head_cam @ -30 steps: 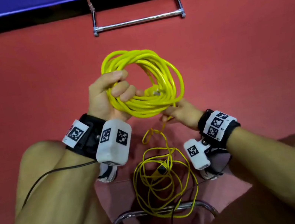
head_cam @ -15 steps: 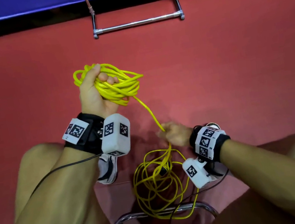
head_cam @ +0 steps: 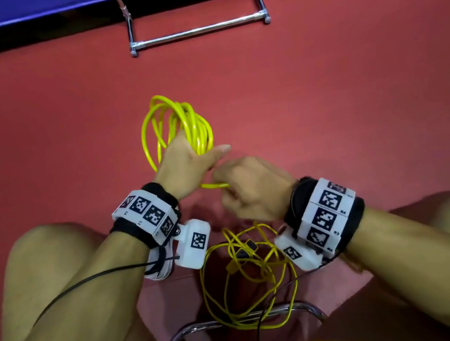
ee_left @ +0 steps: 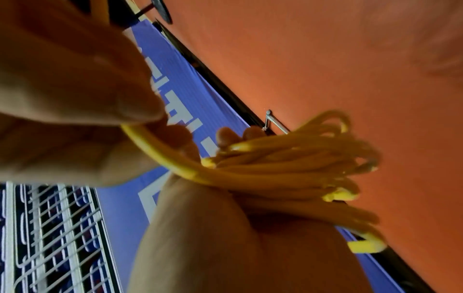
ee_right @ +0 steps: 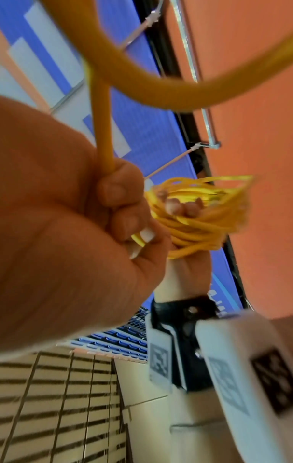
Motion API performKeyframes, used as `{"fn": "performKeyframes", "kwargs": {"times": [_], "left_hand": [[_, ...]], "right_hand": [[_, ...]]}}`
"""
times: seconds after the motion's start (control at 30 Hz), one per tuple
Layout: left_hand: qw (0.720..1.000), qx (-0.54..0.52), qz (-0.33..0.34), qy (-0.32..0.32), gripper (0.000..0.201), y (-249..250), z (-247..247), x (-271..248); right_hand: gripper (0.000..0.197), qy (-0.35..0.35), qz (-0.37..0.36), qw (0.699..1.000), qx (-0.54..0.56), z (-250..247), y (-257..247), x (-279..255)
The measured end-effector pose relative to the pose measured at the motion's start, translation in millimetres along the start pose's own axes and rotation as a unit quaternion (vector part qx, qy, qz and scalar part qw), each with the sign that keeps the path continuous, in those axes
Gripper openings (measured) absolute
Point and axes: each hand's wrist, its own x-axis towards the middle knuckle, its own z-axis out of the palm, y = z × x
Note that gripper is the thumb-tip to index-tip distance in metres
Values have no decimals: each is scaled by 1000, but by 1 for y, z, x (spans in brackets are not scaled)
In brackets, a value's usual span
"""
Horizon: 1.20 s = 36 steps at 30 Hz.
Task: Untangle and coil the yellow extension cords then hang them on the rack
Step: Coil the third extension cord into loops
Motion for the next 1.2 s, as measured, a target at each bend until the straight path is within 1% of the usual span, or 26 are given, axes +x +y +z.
{"fn": "performKeyframes", "kwargs": {"times": [0.03,0.07,0.1,0.13,0.17,0.2,0.23,0.3,0.33,0.4,0.43,0.5,0.6,0.67,0.77,0.8,0.83,0.9,0.97,1.0,1.07,1.1,1.13,1.17,1.2], "left_hand": [[1000,6,7,-26,49,5,3,-1],[999,-4,-12,-43,49,12,5,-2],[997,-19,-51,-58,54,19,6,-4],[992,-30,-94,-79,67,24,6,-5],[985,-44,-125,-112,78,29,6,-7],[977,-61,-136,-153,83,30,6,-9],[969,-85,-135,-190,79,31,5,-11],[956,-118,-123,-240,63,29,7,-13],[953,-122,-113,-252,53,26,7,-13],[952,-147,-95,-253,40,24,5,-12],[948,-179,-96,-244,36,24,3,-11],[934,-262,-127,-208,32,27,-5,-12],[915,-343,-150,-148,19,31,-14,-12],[911,-367,-173,-77,22,27,-17,-9],[913,-343,-212,53,19,11,-19,-1],[910,-334,-229,89,17,3,-20,2],[903,-327,-250,122,14,-3,-21,4],[883,-324,-293,173,14,-13,-21,8],[861,-331,-319,217,17,-17,-23,9],[848,-345,-324,238,18,-19,-25,9],[819,-404,-316,259,21,-20,-31,9],[803,-447,-300,255,22,-19,-35,9],[787,-493,-280,242,24,-17,-40,9],[775,-534,-256,222,27,-13,-45,7],[768,-564,-230,198,31,-7,-49,5]], "right_hand": [[29,20,7,1000,-23,-7,0,-2],[28,45,21,998,-45,-13,2,-4],[25,75,39,995,-59,-18,4,-5],[21,109,58,990,-67,-23,7,-4],[20,143,75,984,-72,-27,13,-4],[20,175,89,977,-83,-30,21,-2],[20,202,102,969,-97,-31,29,-1],[20,233,138,956,-110,-30,46,2],[21,236,156,953,-112,-29,52,3],[29,236,189,945,-128,-26,59,5],[36,227,215,940,-134,-26,60,6],[46,200,269,934,-124,-26,62,7],[48,201,290,931,-96,-24,67,9],[40,189,295,936,-41,-24,75,10],[14,169,287,942,35,-21,85,15],[11,175,276,943,60,-18,85,16],[13,194,264,941,79,-15,84,16],[18,256,250,929,98,-13,82,14],[22,302,260,911,110,-15,88,14],[24,316,278,900,116,-17,94,13],[30,319,340,876,124,-19,112,10],[31,308,379,864,122,-19,123,7],[32,283,418,856,114,-17,134,3],[33,242,452,852,102,-13,141,-1],[35,185,481,852,90,-6,149,-5]]}}
